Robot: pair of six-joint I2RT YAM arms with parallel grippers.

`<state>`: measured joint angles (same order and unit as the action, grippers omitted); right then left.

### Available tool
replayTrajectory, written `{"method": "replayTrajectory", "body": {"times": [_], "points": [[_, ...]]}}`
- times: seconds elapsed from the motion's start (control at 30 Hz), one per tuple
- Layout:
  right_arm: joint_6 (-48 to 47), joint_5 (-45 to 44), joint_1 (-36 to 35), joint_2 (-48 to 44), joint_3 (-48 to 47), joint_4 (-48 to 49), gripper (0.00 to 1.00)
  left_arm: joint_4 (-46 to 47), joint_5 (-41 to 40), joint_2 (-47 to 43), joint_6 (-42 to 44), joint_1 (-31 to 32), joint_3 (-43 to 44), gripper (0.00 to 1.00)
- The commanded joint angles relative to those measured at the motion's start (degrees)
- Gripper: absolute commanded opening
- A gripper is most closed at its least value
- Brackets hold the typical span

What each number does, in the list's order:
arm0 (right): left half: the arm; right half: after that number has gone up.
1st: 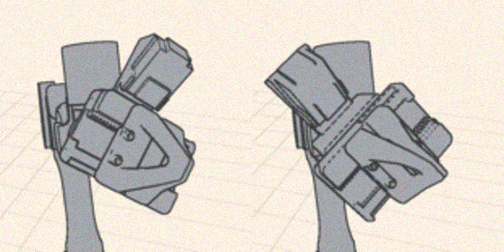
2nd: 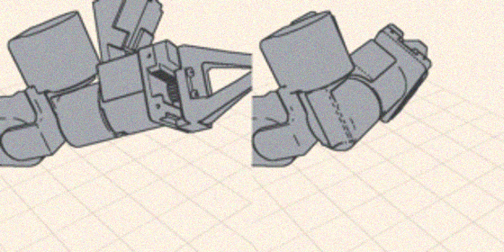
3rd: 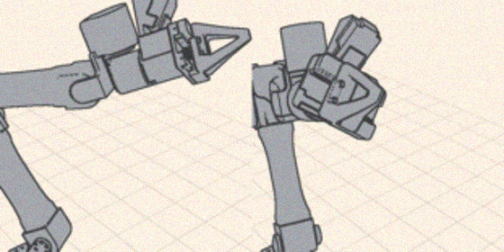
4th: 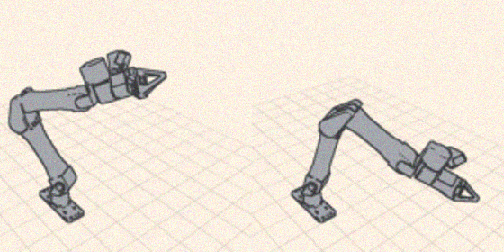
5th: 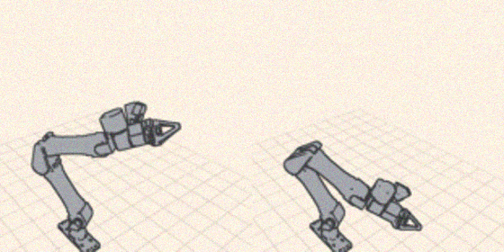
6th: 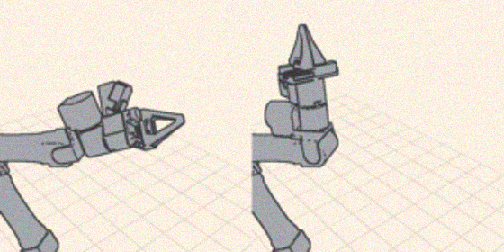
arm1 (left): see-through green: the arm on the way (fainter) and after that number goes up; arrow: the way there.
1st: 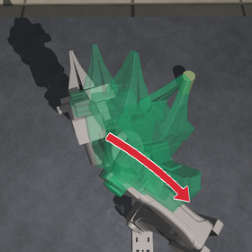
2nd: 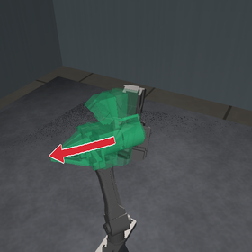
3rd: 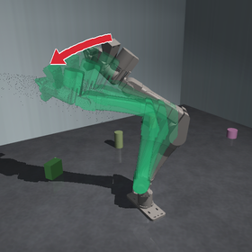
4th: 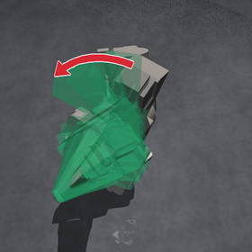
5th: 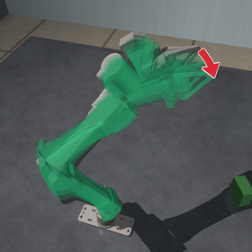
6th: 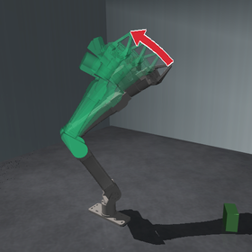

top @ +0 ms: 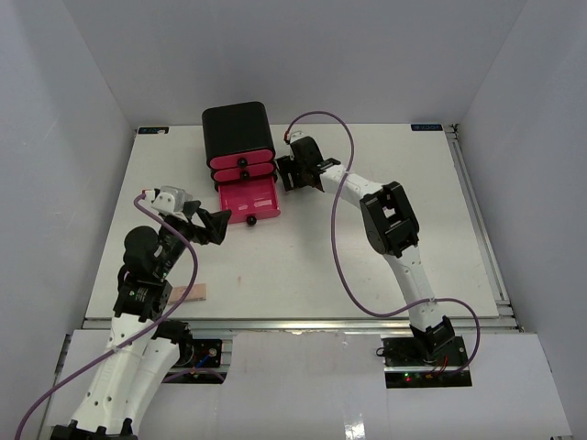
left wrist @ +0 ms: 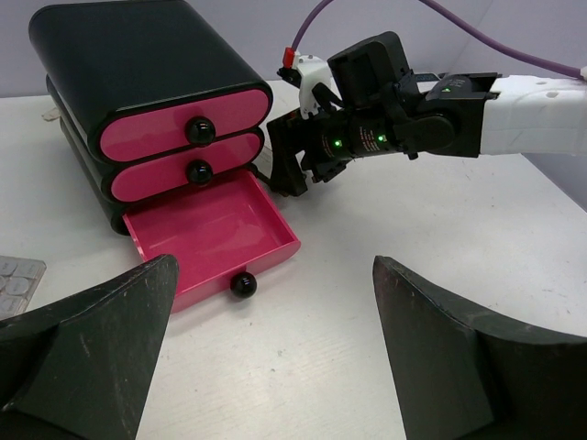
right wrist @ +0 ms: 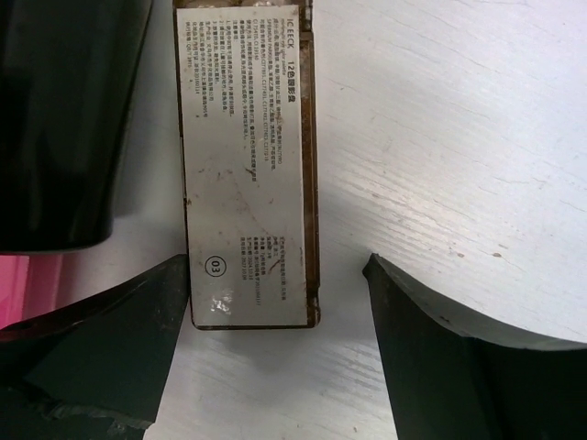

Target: Organize the makeup

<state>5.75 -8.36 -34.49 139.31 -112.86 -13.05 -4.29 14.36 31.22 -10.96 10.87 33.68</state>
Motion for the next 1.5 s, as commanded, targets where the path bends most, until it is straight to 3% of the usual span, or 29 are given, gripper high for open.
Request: {"method": "replayTrajectory", "body": {"times": [0.0, 0.17, 0.33, 0.53, 0.67, 0.8, 1.0, 1.17, 1.47], "points": [[0.5, -1.3, -0.3, -1.1, 5.2, -1.9, 0.74, 0.1, -0.3, -0.2, 0.5, 0.1, -0.5, 0.98], [-1.8, -0.5, 0.4, -5.5, 10.9, 0.7, 0.61, 0.0, -0.4, -0.1, 0.6, 0.0, -0.5, 0.98], [-5.1, 1.9, 2.6, -13.4, 23.2, 5.0, 0.49, 0.1, -0.3, -0.1, 0.5, 0.1, -0.5, 0.98], [-11.1, 4.6, 3.5, -25.7, 39.5, 8.2, 0.41, 0.1, 0.1, -0.4, 0.4, 0.1, -0.6, 0.98], [-14.0, 6.5, 3.5, -31.2, 46.3, 8.1, 0.31, 0.1, 0.1, -0.5, 0.4, 0.0, -0.6, 0.98], [-17.8, 4.9, 3.7, -37.4, 49.8, 8.4, 0.26, 0.0, 0.1, -0.5, 0.4, 0.1, -0.6, 0.98], [-26.0, 9.2, 3.8, -46.5, 51.4, 9.2, 0.17, 0.1, 0.1, -0.8, 0.2, 0.1, -0.6, 0.98], [-32.1, 21.9, 3.6, -52.1, 50.4, 8.7, 0.12, 0.0, 0.1, -0.9, 0.2, 0.1, -0.5, 0.98], [-40.0, 30.0, -1.8, -44.2, 37.4, 1.7, 0.10, 0.0, -0.2, -0.5, 0.2, 0.1, -0.5, 0.98]]}}
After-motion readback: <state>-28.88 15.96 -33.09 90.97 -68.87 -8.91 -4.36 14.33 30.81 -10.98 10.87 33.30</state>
